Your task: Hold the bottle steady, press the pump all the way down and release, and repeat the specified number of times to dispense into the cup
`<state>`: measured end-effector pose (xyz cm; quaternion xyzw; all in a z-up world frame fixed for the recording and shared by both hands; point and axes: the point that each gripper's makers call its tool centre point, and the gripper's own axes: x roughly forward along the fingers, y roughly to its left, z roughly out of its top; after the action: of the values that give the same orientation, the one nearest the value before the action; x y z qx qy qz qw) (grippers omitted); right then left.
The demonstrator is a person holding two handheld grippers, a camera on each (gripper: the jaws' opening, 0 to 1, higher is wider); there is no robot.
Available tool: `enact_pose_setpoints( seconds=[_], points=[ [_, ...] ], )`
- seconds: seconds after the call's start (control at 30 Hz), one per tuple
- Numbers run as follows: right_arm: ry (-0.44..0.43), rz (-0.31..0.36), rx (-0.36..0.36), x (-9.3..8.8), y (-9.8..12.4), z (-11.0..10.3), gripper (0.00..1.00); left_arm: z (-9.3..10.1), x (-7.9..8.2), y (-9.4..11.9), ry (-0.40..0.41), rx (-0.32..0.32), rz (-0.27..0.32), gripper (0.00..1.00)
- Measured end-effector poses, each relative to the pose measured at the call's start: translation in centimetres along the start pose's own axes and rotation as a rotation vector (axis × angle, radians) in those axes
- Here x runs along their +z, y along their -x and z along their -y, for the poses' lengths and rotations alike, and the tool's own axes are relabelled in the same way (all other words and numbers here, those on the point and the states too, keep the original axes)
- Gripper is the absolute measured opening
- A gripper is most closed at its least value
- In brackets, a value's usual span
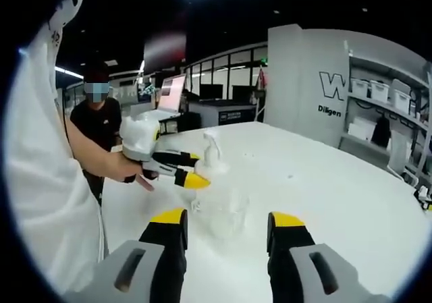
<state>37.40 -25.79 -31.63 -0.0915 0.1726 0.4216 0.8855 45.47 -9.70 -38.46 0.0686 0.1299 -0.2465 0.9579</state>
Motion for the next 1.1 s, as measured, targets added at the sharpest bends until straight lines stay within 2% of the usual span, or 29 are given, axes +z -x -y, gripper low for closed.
enact_pose_setpoints(
  seconds=[0.13, 0.2, 0.23, 0.27, 0.33, 0.4, 0.43, 0.57, 0.6, 0.63, 0.67, 0.73, 0.77, 0.83, 0.87, 0.9, 0.93, 0.97, 1.0, 1.03, 1.1],
  points=[
    [0.018, 0.001, -0.004, 0.2, 0.0, 0.1, 0.38, 0.1, 0.0, 0.0, 0.000, -0.002, -0.001, 0.40],
    [0.022, 0.000, 0.009, 0.4, -0.3, -0.2, 0.33, 0.1, 0.0, 0.0, -0.003, -0.002, -0.002, 0.40],
    [0.028, -0.008, 0.022, 0.4, -0.4, -0.5, 0.28, 0.1, 0.0, 0.0, -0.008, -0.002, -0.004, 0.40],
    [0.092, -0.002, 0.008, 0.8, -0.6, -0.1, 0.25, 0.1, 0.0, 0.0, -0.002, -0.002, -0.003, 0.40],
    [0.018, 0.009, 0.047, 1.1, -0.8, -0.8, 0.22, 0.0, 0.0, 0.0, -0.004, -0.002, -0.003, 0.40],
    [0.093, -0.004, 0.037, 1.1, -0.9, -0.7, 0.17, 0.0, 0.0, 0.0, -0.006, -0.002, -0.005, 0.40],
    [0.065, -0.003, 0.054, 1.1, -1.0, -1.0, 0.15, 0.0, -0.1, 0.0, 0.000, -0.003, -0.004, 0.40],
    [0.090, -0.012, 0.046, 1.0, -1.0, -0.9, 0.11, 0.0, -0.1, 0.0, -0.004, -0.002, -0.004, 0.40],
    [0.040, -0.014, 0.068, 0.9, -1.0, -1.3, 0.09, 0.0, -0.1, 0.0, 0.000, -0.002, -0.004, 0.40],
    [0.047, -0.023, 0.054, 0.8, -1.0, -1.0, 0.10, 0.1, -0.1, 0.0, 0.005, -0.003, -0.004, 0.40],
    [0.136, 0.000, 0.049, 1.3, -1.0, -0.9, 0.11, 0.0, -0.1, 0.1, -0.001, -0.002, -0.005, 0.40],
    [0.013, -0.017, 0.059, 1.0, -1.0, -1.1, 0.12, 0.0, -0.1, 0.1, -0.002, -0.003, -0.005, 0.40],
    [0.131, 0.005, 0.038, 1.5, -1.0, -0.5, 0.14, 0.0, -0.1, 0.1, 0.001, -0.003, -0.005, 0.40],
    [0.034, -0.017, 0.061, 1.1, -1.1, -1.1, 0.13, 0.0, -0.1, 0.1, -0.002, -0.003, -0.005, 0.40],
    [0.072, 0.007, 0.059, 1.6, -1.1, -1.1, 0.20, 0.0, -0.1, 0.1, 0.003, -0.002, -0.006, 0.40],
    [0.072, 0.036, 0.040, 2.4, -1.3, -0.6, 0.24, 0.0, -0.1, 0.1, -0.001, -0.004, -0.006, 0.40],
    [0.027, 0.025, 0.068, 2.3, -1.4, -0.9, 0.21, 0.0, -0.1, 0.1, 0.002, -0.003, -0.006, 0.40],
    [0.074, 0.046, 0.055, 2.6, -1.5, -0.7, 0.28, 0.0, -0.1, 0.1, 0.001, -0.003, -0.006, 0.40],
    [0.064, 0.045, 0.046, 2.7, -1.8, -0.5, 0.36, 0.0, -0.1, 0.1, 0.004, -0.004, -0.004, 0.40],
    [0.047, 0.049, 0.065, 2.9, -1.9, -0.8, 0.32, 0.0, -0.1, 0.1, 0.001, -0.004, -0.005, 0.40],
    [0.055, 0.053, 0.058, 3.3, -2.3, -0.6, 0.39, 0.0, -0.1, 0.0, 0.004, -0.005, -0.005, 0.40]
  ],
)
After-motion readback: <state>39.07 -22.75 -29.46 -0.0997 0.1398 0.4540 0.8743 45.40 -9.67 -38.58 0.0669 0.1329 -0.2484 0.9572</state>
